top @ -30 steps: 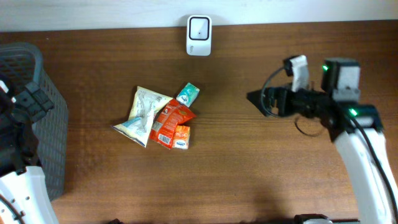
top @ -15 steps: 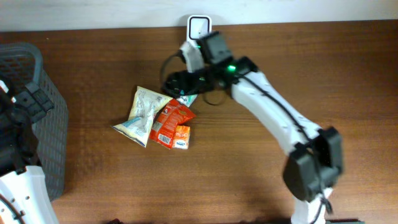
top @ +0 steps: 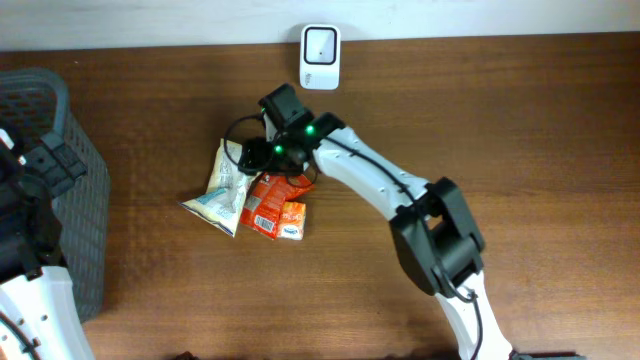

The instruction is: Scan the item barcode

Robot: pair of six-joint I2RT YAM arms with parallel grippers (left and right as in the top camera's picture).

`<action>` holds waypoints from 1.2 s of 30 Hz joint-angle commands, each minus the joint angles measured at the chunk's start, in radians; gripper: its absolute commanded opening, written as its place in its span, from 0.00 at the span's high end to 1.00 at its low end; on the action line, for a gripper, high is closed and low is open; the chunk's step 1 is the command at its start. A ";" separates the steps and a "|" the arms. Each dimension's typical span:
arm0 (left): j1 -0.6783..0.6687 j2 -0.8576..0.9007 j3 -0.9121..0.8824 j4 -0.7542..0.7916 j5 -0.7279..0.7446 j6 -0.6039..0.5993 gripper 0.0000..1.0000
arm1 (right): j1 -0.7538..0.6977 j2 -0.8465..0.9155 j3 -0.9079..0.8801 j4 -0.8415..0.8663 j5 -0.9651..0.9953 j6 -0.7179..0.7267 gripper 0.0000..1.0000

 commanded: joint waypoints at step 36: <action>0.005 0.002 0.003 0.001 -0.004 0.013 0.01 | -0.128 -0.012 0.504 -0.896 0.012 -1.070 0.96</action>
